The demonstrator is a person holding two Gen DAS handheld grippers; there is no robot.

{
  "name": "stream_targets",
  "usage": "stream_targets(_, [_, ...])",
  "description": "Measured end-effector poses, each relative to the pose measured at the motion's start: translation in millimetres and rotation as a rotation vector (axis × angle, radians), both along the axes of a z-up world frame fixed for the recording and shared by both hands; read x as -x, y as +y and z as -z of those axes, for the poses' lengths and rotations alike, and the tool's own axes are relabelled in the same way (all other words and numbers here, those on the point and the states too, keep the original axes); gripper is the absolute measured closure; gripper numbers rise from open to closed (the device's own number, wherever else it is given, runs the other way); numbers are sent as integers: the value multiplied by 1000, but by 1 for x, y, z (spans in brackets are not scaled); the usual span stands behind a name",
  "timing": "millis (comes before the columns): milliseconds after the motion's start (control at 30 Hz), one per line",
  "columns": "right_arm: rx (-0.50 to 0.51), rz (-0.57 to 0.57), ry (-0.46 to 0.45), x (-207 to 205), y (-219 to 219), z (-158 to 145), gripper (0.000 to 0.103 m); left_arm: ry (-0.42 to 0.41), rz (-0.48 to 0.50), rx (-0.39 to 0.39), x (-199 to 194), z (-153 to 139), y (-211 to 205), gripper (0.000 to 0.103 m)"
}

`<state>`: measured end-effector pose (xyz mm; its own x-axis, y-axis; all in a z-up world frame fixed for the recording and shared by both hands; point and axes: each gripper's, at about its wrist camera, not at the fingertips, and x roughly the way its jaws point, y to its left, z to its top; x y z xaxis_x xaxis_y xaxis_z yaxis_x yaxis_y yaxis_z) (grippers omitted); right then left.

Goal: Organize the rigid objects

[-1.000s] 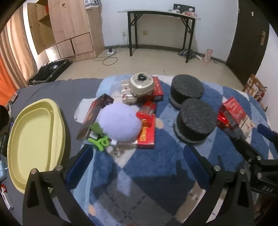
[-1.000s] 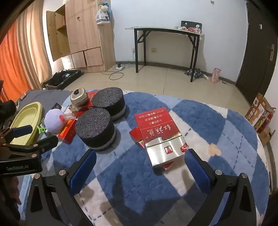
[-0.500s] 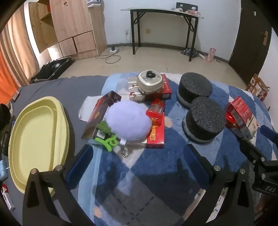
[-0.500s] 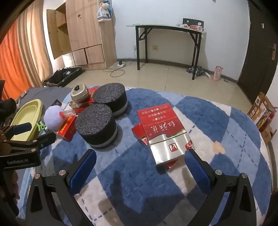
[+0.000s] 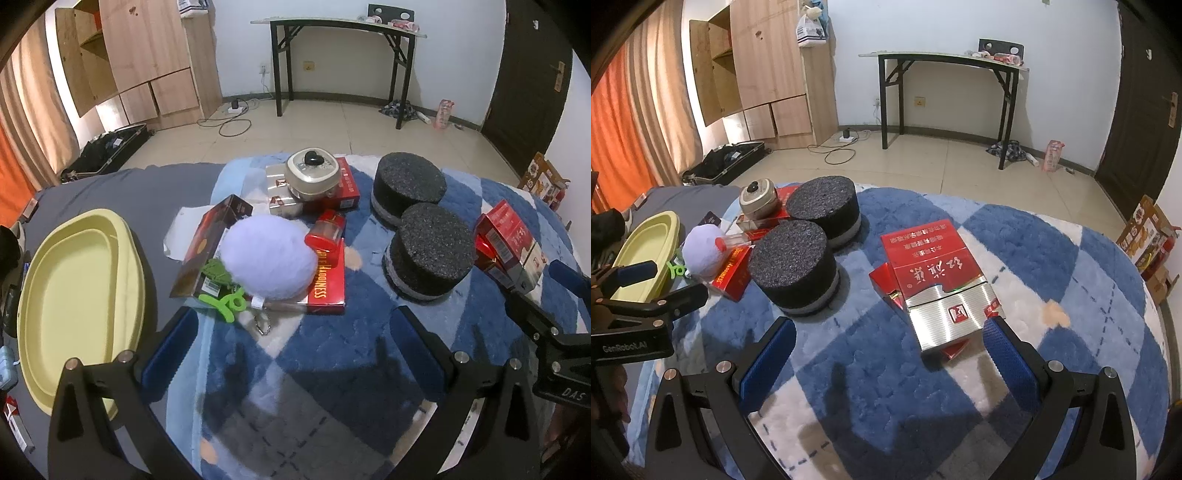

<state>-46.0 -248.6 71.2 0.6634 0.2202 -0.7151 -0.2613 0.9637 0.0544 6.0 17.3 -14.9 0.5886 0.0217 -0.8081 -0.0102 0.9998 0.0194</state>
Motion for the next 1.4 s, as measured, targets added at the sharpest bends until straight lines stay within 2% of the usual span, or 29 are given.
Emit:
stream_targets(633, [-3, 1, 0, -1, 0, 1, 0, 7, 4, -5, -1, 2, -3, 0])
stream_targets(1400, [-8, 14, 3, -3, -3, 3, 0, -1, 80, 4, 4, -3, -10, 0])
